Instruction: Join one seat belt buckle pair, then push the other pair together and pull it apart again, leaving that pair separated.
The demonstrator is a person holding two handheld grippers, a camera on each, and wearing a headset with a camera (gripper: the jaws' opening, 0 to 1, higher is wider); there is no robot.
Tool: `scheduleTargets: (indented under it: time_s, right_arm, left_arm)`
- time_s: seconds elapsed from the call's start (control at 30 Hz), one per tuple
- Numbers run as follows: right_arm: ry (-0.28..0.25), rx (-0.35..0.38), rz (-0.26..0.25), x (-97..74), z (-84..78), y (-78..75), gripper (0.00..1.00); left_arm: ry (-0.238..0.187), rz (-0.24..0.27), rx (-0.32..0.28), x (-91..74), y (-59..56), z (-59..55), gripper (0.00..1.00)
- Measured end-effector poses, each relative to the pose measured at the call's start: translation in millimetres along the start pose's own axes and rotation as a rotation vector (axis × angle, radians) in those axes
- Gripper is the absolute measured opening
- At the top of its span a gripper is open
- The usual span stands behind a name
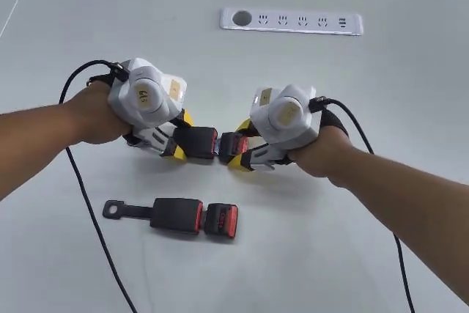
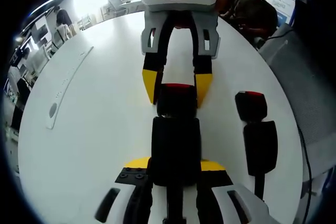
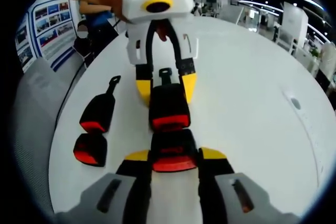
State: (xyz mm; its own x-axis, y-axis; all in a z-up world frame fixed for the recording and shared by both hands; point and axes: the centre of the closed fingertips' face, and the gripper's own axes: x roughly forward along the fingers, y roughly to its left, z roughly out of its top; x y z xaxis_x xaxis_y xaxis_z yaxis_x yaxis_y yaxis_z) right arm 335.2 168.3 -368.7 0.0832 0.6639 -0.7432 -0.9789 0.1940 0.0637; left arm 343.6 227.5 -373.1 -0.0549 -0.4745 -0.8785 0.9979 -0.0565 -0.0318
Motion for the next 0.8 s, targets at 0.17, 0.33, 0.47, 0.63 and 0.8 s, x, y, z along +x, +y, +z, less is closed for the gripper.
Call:
scheduleTargets:
  time_s: [0.17, 0.33, 0.47, 0.63, 0.8]
  right_arm:
    - [0.001, 0.003, -0.005, 0.2, -0.3, -0.6, 0.33]
    - [0.001, -0.009, -0.008, 0.2, -0.4, -1.1, 0.33]
    - [0.002, -0.017, -0.010, 0.2, -0.5, -0.8, 0.33]
    - [0.004, -0.021, -0.007, -0.4, -1.3, -1.4, 0.33]
    - [0.011, -0.025, -0.005, -1.9, -3.2, -1.1, 0.33]
  left_arm:
    - [0.009, -0.001, 0.001, 1.1, 1.1, -0.7, 0.32]
    - [0.014, -0.002, 0.001, 1.7, 1.6, -1.1, 0.32]
    - [0.010, 0.002, -0.007, 1.3, 0.7, -0.5, 0.32]
    - [0.013, 0.002, -0.010, 0.7, -0.3, 0.4, 0.32]
    - [0.018, 0.001, -0.011, 0.5, -0.8, 1.2, 0.32]
